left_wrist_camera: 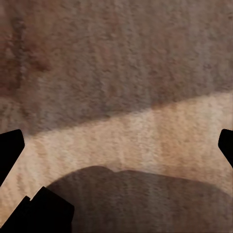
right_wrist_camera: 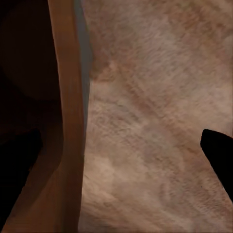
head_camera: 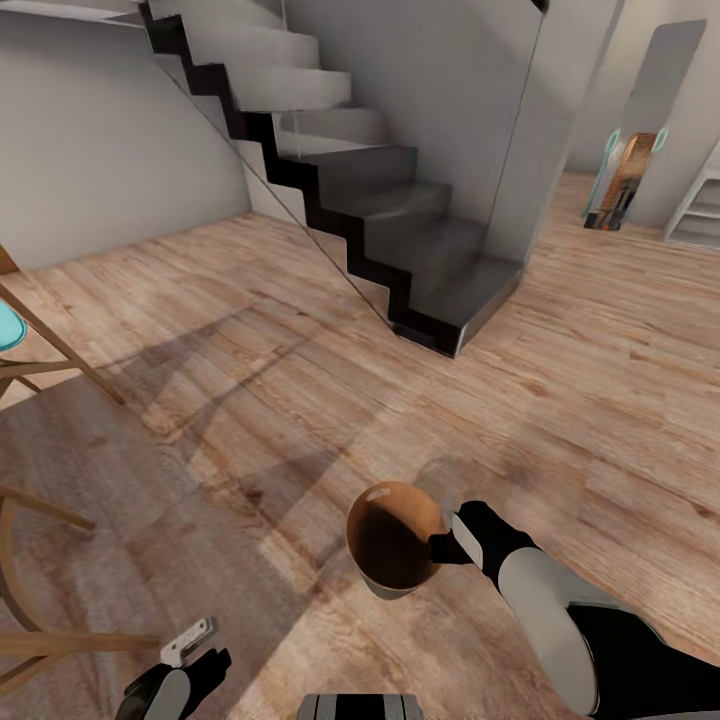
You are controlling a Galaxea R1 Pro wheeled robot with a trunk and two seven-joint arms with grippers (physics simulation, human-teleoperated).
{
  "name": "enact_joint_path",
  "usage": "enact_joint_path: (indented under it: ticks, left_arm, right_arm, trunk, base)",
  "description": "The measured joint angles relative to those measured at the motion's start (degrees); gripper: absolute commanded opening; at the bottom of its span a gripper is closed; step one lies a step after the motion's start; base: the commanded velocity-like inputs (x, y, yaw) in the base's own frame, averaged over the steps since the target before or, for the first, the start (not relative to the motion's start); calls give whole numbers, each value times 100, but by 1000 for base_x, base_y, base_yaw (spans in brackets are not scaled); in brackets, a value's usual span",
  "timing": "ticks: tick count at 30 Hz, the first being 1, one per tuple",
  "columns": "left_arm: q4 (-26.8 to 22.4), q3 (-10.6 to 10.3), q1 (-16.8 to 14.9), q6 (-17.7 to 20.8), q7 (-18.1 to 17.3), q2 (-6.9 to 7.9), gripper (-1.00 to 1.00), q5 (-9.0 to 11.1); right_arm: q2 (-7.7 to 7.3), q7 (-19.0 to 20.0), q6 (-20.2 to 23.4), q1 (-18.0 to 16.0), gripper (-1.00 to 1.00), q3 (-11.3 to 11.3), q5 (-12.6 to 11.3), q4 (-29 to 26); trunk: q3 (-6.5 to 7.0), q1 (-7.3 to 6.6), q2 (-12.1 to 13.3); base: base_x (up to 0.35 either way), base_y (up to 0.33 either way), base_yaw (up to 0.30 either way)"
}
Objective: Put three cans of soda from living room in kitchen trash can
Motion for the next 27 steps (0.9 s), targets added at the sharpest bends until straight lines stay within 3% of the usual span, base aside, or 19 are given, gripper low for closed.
enact_joint_path:
  ticks: [6,12,15,18,19,27]
  left_arm:
    - [1,-24,7,-42,13,14,100,-20]
    - [67,-20,42,-100,20,22,100,-56]
    - [83,-29,45,-113,20,20,100,-55]
    - [82,-39,46,-116,24,-4,100,-47]
    - [81,-43,46,-119,29,-14,100,-51]
    - [79,-37,46,-117,38,12,100,-82]
  right_arm:
    - [-5,37,2,-2,-100,-61,-133,-1]
    - [-26,69,-1,6,-100,-53,-99,-39]
    - [-46,305,6,39,-100,-34,-75,-336]
    - [-66,656,46,114,-100,16,162,-780]
    - [-70,737,66,147,-100,20,120,-873]
    - [-86,833,104,210,-100,13,140,-1036]
  trunk:
    - [0,-1,-1]
    - [-1,0,0]
    - [0,0,0]
    - [-1,0,0]
    - [-1,0,0]
    - [175,-21,10]
  base:
    - [0,0,0]
    - [0,0,0]
    - [0,0,0]
    - [0,0,0]
    - [0,0,0]
    - [0,0,0]
